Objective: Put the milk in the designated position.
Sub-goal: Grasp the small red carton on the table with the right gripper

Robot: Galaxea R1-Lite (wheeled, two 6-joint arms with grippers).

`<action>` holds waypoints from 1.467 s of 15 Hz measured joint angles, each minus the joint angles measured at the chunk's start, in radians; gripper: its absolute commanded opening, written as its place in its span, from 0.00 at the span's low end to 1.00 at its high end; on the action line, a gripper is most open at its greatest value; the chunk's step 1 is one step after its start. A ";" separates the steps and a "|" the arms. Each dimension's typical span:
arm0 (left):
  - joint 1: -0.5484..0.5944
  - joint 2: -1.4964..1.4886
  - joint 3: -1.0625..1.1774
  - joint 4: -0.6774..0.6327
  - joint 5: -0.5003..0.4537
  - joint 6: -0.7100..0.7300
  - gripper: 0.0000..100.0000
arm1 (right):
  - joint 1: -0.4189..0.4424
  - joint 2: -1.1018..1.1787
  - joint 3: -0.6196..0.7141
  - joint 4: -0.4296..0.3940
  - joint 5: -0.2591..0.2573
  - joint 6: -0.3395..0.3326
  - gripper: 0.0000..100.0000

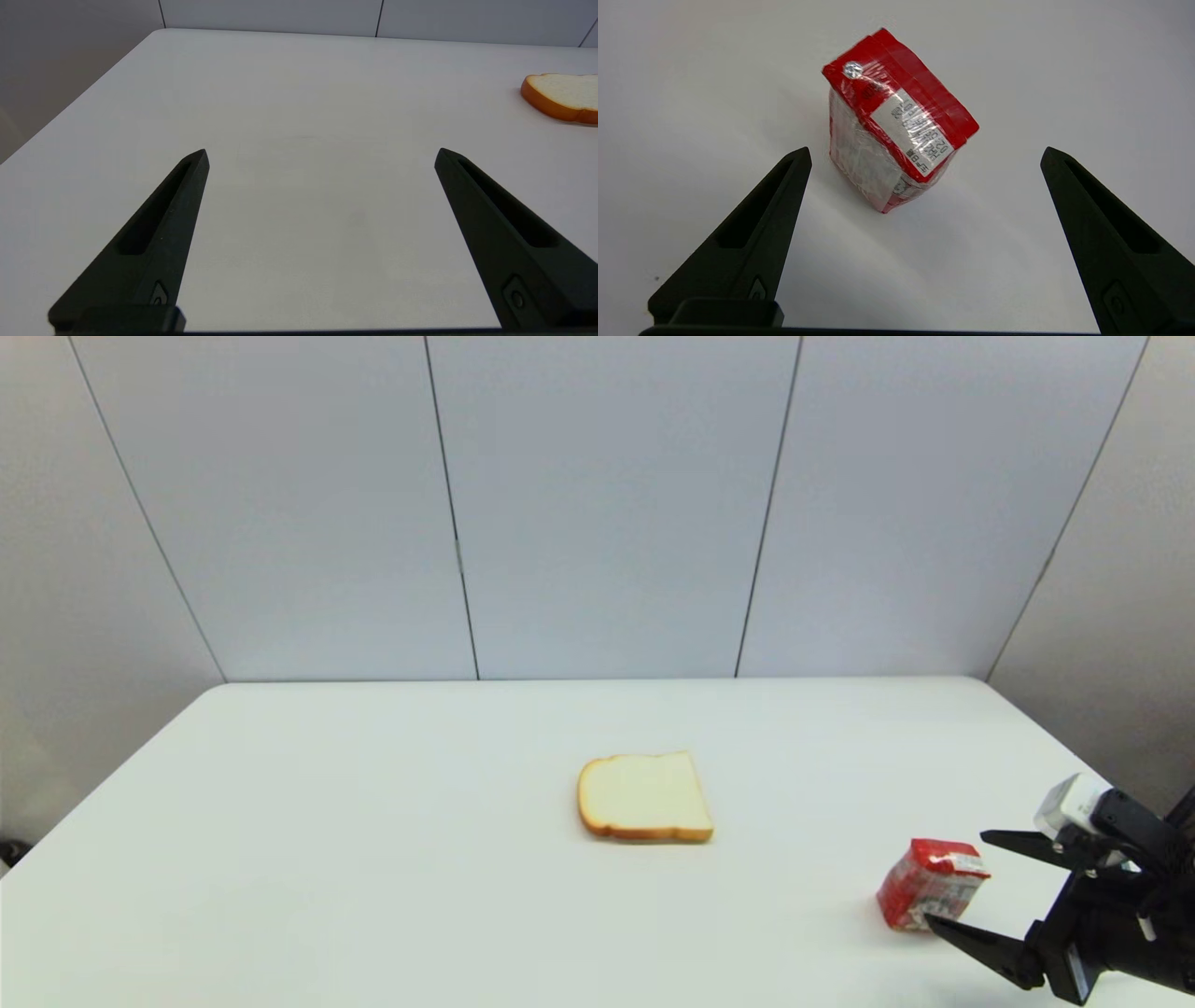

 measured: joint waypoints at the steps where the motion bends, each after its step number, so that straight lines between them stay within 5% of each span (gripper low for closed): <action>1: 0.000 0.000 0.000 0.000 0.000 0.000 1.00 | -0.006 0.005 0.000 0.000 0.000 0.000 1.00; 4: 0.000 0.000 0.000 0.000 0.000 0.000 1.00 | -0.011 0.023 -0.003 -0.003 0.007 -0.009 1.00; 10: 0.000 0.000 0.000 0.000 0.000 0.000 1.00 | -0.011 0.056 -0.024 0.001 0.137 -0.059 1.00; 17: 0.000 0.000 0.000 0.000 0.000 0.000 1.00 | -0.016 0.091 -0.057 0.003 0.142 -0.059 1.00; 18: 0.000 0.000 0.000 0.000 0.000 0.000 1.00 | -0.018 0.098 -0.063 0.005 0.142 -0.059 0.00; 22: 0.000 0.000 0.000 0.000 0.000 0.000 1.00 | -0.025 0.112 -0.066 0.007 0.138 -0.059 0.00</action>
